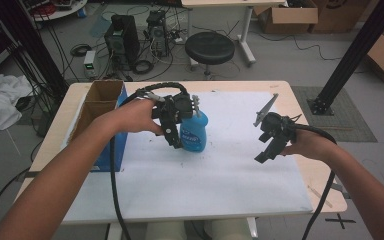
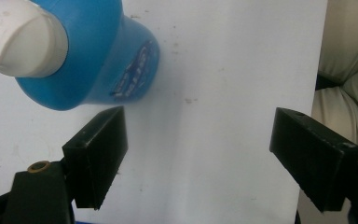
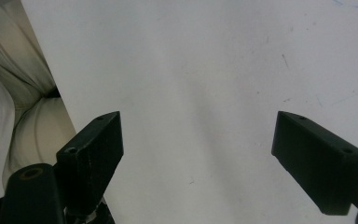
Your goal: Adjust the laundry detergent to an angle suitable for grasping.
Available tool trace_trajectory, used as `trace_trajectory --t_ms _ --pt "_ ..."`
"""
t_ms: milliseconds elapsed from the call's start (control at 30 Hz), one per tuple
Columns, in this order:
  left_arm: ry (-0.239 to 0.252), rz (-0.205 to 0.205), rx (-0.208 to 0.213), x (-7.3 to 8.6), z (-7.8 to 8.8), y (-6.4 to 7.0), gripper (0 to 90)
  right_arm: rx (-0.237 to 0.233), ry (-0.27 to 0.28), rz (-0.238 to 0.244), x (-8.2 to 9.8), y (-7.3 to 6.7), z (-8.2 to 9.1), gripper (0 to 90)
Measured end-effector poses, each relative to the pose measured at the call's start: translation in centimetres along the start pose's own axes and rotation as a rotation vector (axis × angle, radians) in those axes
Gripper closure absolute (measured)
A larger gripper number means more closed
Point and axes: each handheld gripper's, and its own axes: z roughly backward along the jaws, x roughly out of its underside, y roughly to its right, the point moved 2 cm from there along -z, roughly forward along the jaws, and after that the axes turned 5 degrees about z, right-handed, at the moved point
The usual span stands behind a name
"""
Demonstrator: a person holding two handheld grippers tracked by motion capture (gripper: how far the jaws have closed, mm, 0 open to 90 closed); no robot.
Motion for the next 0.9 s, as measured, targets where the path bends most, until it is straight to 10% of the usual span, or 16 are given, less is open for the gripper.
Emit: trace_trajectory --t_ms 900 --pt "0.004 0.009 -0.011 0.12 0.32 0.31 19.9 0.011 -0.002 0.004 0.16 -0.09 -0.25 16.4"
